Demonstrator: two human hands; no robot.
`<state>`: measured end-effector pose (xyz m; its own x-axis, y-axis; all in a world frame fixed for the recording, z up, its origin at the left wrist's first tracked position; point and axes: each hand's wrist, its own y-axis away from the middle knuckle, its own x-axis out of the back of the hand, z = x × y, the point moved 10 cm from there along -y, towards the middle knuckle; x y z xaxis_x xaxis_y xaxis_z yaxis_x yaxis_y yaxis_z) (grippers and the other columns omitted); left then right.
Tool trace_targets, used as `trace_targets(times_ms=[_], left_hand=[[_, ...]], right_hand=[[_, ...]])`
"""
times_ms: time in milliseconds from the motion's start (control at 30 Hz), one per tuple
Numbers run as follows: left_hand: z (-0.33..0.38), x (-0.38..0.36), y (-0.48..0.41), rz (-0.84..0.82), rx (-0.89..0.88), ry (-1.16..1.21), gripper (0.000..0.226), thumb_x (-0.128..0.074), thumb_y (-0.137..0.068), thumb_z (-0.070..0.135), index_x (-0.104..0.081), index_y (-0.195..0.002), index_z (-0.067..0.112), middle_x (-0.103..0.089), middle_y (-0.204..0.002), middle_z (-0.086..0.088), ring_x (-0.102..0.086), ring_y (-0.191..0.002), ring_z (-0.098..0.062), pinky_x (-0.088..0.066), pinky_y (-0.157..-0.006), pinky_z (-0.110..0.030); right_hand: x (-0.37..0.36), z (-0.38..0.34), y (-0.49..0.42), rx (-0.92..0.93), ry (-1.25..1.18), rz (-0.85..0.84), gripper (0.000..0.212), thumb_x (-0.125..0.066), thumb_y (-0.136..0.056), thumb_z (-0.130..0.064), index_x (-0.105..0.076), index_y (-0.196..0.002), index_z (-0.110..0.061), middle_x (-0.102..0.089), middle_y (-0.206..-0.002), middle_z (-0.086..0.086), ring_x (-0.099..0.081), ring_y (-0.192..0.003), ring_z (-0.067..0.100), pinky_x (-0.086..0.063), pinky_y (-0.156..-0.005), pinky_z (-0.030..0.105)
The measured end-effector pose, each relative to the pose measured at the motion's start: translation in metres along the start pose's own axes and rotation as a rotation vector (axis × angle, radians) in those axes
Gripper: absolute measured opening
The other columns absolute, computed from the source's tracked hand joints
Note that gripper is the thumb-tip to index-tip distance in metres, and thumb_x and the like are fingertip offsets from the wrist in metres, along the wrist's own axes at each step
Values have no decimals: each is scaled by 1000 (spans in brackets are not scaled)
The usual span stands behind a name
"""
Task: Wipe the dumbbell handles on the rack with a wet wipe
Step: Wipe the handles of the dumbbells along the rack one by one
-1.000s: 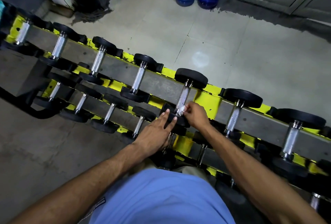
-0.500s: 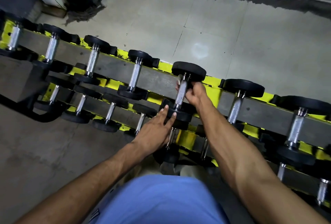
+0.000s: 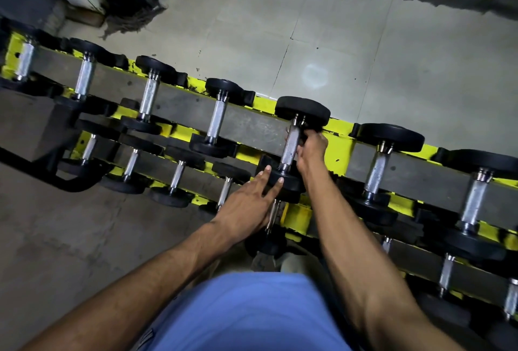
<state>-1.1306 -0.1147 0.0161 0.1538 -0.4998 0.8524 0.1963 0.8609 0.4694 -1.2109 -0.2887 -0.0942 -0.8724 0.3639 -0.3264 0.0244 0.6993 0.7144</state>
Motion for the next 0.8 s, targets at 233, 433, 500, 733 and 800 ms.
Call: trace_targets(times_ms=[233,433,500,733,800], left_hand=[[-4,-5,1,-3,0,-11,76,-44,-106,19,0,-168,16,11,-171,-27,-12,-161,-36,-24,-126,-43],[-7,-8,-6,-40,-16,-44,79,-47,-103,14,-2,-168,16,9,-171,-28,-20,-158,-39,-31,-125,-47],[-8,-8,-7,-43,-12,-44,79,-47,-102,13,-3,-168,17,8,-171,-28,-20,-158,-39,-32,-124,-48],[-5,-3,-5,-44,-6,-42,77,-46,-104,19,-3,-168,17,6,-172,-28,-16,-160,-37,-27,-127,-47],[-5,-1,-5,-33,-6,-48,77,-47,-104,19,-5,-168,17,4,-171,-28,-18,-159,-37,-26,-128,-45]], right_hand=[[-26,-52,65,1090,1250,-179,7,-62,-91,-17,-60,-98,-16,-56,-105,2,-55,-91,20,-45,-67,31],[-57,-39,67,1326,2039,-351,37,-60,-87,-16,-57,-124,-21,-54,-135,-1,-60,-93,30,-48,-67,39],[-61,-11,72,1228,2177,-641,25,-57,-92,-23,-58,-116,-23,-58,-124,-3,-67,-86,28,-45,-55,35],[-83,-20,67,972,2288,-721,19,-54,-91,-23,-66,-106,-24,-67,-112,-1,-69,-97,28,-48,-62,34],[-78,12,79,812,2384,-932,22,-55,-92,-24,-68,-109,-22,-70,-112,4,-67,-101,29,-45,-64,33]])
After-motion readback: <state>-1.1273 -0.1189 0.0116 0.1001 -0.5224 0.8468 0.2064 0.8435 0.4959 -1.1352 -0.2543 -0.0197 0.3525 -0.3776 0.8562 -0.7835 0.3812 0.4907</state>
